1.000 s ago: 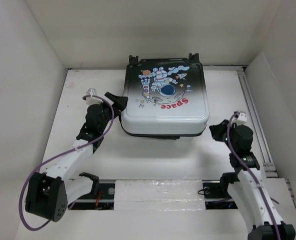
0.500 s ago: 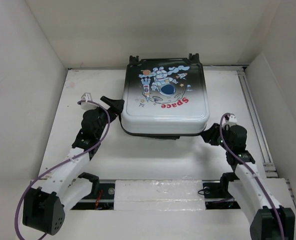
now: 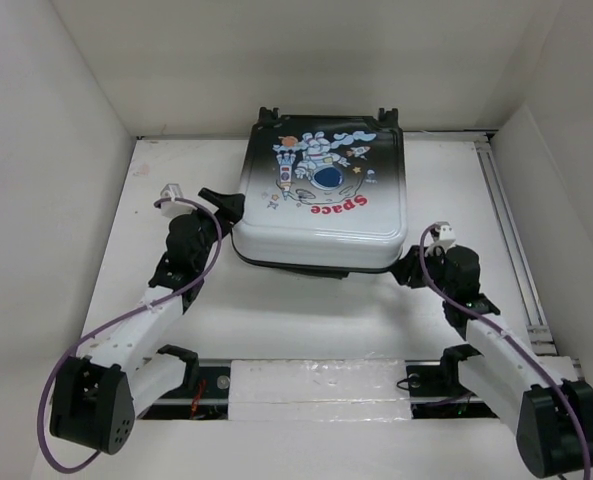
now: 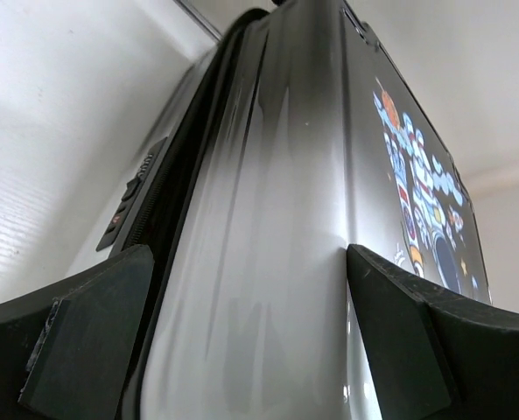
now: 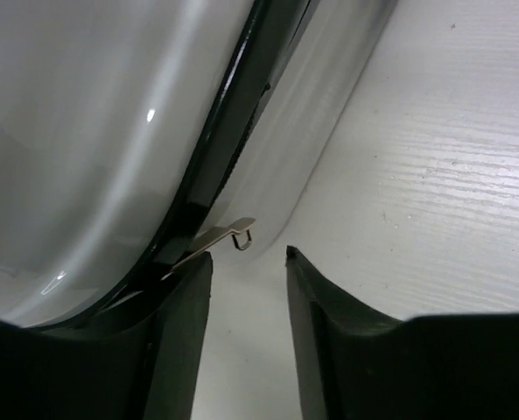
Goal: Pack the luggage
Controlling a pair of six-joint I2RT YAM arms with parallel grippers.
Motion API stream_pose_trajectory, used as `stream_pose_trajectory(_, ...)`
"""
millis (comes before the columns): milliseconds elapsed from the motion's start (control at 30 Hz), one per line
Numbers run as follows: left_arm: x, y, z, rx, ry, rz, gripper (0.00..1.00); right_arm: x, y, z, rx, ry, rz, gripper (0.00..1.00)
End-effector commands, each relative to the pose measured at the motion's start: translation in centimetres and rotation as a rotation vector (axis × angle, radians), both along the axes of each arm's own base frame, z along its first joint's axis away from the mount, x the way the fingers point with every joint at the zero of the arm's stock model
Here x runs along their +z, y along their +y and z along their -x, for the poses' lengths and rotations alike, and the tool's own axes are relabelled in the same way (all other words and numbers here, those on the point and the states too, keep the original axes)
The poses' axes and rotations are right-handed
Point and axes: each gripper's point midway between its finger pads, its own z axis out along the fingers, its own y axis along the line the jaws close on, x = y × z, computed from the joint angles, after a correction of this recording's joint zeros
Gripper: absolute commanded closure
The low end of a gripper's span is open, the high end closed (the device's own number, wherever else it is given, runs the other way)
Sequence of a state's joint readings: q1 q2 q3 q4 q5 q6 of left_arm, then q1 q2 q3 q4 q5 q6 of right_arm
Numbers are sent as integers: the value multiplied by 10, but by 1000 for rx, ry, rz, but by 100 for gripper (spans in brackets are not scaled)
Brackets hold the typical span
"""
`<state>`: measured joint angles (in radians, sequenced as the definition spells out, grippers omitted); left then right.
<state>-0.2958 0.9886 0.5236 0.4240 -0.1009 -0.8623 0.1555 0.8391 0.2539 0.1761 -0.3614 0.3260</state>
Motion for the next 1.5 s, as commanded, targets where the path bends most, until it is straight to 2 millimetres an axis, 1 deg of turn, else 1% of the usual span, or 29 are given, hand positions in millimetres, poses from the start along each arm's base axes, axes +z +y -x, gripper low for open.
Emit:
stream_pose_trajectory(0,-17,-8,3,-39,53,-31,12,67,27,-18,93,-256,-16,54)
stream_pose_trajectory(133,0,-3,7,-19,10,-12,12,74,28,-14,50,-273,20,39)
stream_pose_trajectory(233,5,-1,13,-16,0,4,12,69,29,-8,45,-265,42,37)
stream_pose_trajectory(267,18,-1,20,-27,-42,18,12,68,31,-3,52,-260,32,35)
stream_pose_trajectory(333,32,0,31,-38,-95,36,14,62,36,7,69,-251,28,35)
stream_pose_trajectory(367,45,-3,46,-64,-154,37,17,50,37,13,75,-246,32,35)
stream_pose_trajectory(467,53,-17,73,-169,-243,-13,22,75,46,22,99,-359,-23,37)
stream_pose_trajectory(500,51,-20,79,-200,-246,-10,22,77,46,21,97,-377,-11,40)
stream_pose_trajectory(600,47,-27,90,-266,-274,-42,25,88,52,19,121,-413,-9,50)
stream_pose_trajectory(633,50,-26,91,-266,-287,-50,25,75,52,19,126,-368,11,52)
stream_pose_trajectory(700,56,-37,96,-342,-324,-88,25,62,56,24,157,-339,17,49)
stream_pose_trajectory(733,56,-43,98,-382,-327,-86,25,66,59,24,164,-358,7,46)
stream_pose_trajectory(767,63,-50,100,-420,-365,-78,26,66,59,24,164,-358,7,46)
stream_pose_trajectory(800,58,-60,106,-493,-364,-75,27,69,59,22,153,-367,6,46)
stream_pose_trajectory(833,40,-65,104,-519,-318,-80,27,74,57,19,134,-383,16,46)
stream_pose_trajectory(867,30,-67,105,-533,-294,-82,27,63,55,15,117,-350,38,52)
stream_pose_trajectory(900,20,-68,108,-555,-281,-95,31,68,56,12,118,-362,42,54)
stream_pose_trajectory(933,-1,-68,112,-569,-245,-106,31,66,55,9,109,-360,46,56)
stream_pose_trajectory(967,-8,-66,116,-570,-254,-123,32,62,55,5,97,-351,54,64)
stream_pose_trajectory(1067,-42,-62,124,-576,-208,-138,32,64,58,0,93,-361,39,66)
stream_pose_trajectory(1100,-46,-63,126,-587,-199,-137,32,58,60,-3,95,-346,47,77)
stream_pose_trajectory(1167,-45,-65,127,-599,-216,-134,32,54,64,-3,101,-338,36,91)
stream_pose_trajectory(1200,-52,-67,125,-611,-189,-135,32,58,68,-1,106,-345,12,100)
stream_pose_trajectory(1267,-50,-73,122,-640,-201,-141,32,55,71,2,99,-336,-1,100)
stream_pose_trajectory(1300,-59,-77,119,-656,-163,-141,32,55,71,6,92,-329,-14,100)
stream_pose_trajectory(1333,-48,-80,115,-662,-204,-137,32,58,70,10,81,-332,-33,100)
stream_pose_trajectory(1400,-47,-84,108,-648,-203,-141,32,50,70,20,71,-296,-25,100)
stream_pose_trajectory(1433,-55,-98,113,-686,-176,-154,32,53,68,26,58,-305,-40,100)
stream_pose_trajectory(1467,-55,-106,114,-694,-175,-168,32,53,67,30,41,-284,-60,100)
